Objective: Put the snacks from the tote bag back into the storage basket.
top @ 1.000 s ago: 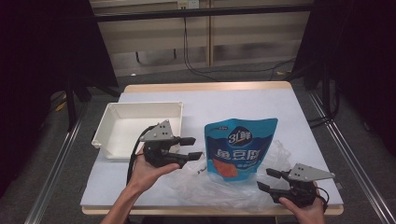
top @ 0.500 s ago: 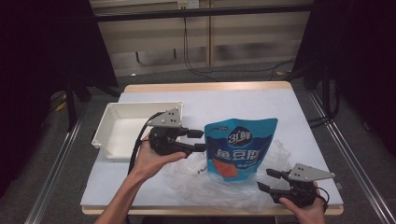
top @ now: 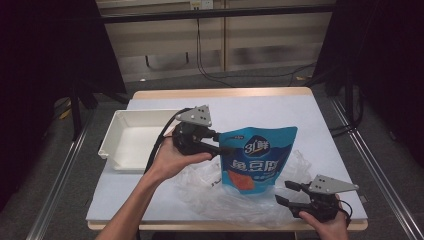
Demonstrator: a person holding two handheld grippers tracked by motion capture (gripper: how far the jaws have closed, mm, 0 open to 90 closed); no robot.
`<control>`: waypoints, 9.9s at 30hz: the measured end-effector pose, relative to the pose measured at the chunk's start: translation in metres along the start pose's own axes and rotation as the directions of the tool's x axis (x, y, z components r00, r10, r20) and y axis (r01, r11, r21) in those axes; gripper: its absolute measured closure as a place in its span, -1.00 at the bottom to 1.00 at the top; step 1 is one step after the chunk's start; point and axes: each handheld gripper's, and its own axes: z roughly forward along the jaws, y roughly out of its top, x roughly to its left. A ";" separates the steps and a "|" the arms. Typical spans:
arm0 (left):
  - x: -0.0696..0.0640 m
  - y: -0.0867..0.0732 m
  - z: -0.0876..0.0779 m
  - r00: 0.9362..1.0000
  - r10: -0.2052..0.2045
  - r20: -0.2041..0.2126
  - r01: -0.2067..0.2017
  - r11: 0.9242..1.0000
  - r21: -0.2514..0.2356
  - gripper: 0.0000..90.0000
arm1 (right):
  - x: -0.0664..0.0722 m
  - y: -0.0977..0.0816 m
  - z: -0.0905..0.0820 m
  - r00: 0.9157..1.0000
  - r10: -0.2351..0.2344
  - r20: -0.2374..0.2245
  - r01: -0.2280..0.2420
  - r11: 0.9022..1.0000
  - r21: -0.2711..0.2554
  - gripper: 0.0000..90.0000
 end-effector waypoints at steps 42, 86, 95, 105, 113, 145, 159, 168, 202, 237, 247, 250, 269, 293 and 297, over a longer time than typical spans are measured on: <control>0.012 0.017 0.049 0.997 0.022 0.078 -0.040 0.972 0.230 1.00 | 0.002 -0.001 0.005 1.000 -0.016 -0.016 0.016 0.999 0.029 -0.12; 0.003 0.043 0.047 0.996 0.066 0.058 -0.078 0.970 0.231 1.00 | 0.000 -0.002 0.005 1.000 -0.016 -0.003 0.016 0.999 0.035 -0.17; 0.000 0.053 0.035 0.993 0.094 0.064 -0.107 0.966 0.234 1.00 | 0.000 -0.001 0.003 1.000 -0.020 0.005 0.020 0.999 0.027 -0.19; 0.008 0.055 0.016 0.994 0.098 0.057 -0.108 0.972 0.208 1.00 | 0.000 -0.001 0.003 1.000 -0.017 0.005 0.017 1.000 0.025 -0.19; 0.012 0.056 0.005 0.995 0.090 0.037 -0.095 0.979 0.180 1.00 | 0.000 -0.001 0.003 1.000 -0.019 0.004 0.019 1.000 0.023 -0.19; 0.042 0.058 -0.065 0.997 0.009 -0.079 0.001 0.993 0.121 1.00 | 0.000 -0.001 0.004 1.000 -0.021 0.004 0.021 1.000 0.023 -0.19; 0.060 0.050 -0.108 0.985 -0.061 -0.164 0.077 0.992 0.095 1.00 | -0.001 -0.001 0.005 1.000 -0.017 -0.001 0.017 1.000 0.022 -0.20; 0.069 0.039 -0.126 0.978 -0.090 -0.190 0.107 0.991 0.084 1.00 | 0.000 -0.001 0.006 1.000 -0.018 -0.002 0.018 0.999 0.028 -0.20; 0.106 0.013 -0.184 0.944 -0.137 -0.299 0.175 0.979 0.102 1.00 | 0.000 -0.001 0.008 1.000 -0.007 -0.005 0.007 1.000 0.029 -0.21; 0.163 -0.032 -0.148 0.938 -0.180 -0.296 0.224 0.967 0.121 1.00 | -0.001 -0.001 0.007 1.000 -0.004 -0.011 0.004 1.000 0.022 -0.22; 0.171 -0.037 -0.144 0.940 -0.181 -0.289 0.221 0.969 0.112 1.00 | -0.001 -0.001 0.006 1.000 -0.004 -0.013 0.004 1.000 0.021 -0.22; 0.173 -0.039 -0.140 0.937 -0.196 -0.289 0.233 0.967 0.102 1.00 | -0.001 -0.001 0.006 1.000 -0.004 -0.014 0.005 1.000 0.019 -0.22; 0.194 -0.053 -0.120 0.925 -0.210 -0.316 0.244 0.967 0.072 1.00 | 0.000 -0.001 0.002 1.000 -0.008 0.001 0.008 1.000 -0.004 -0.22; 0.203 -0.067 -0.116 0.903 -0.162 -0.399 0.230 0.965 0.128 1.00 | -0.001 0.000 0.002 1.000 -0.007 0.005 0.007 1.000 -0.021 -0.23; 0.205 -0.071 -0.120 0.890 -0.180 -0.418 0.253 0.959 0.128 0.97 | -0.001 0.000 0.002 1.000 -0.009 0.003 0.009 1.000 -0.021 -0.23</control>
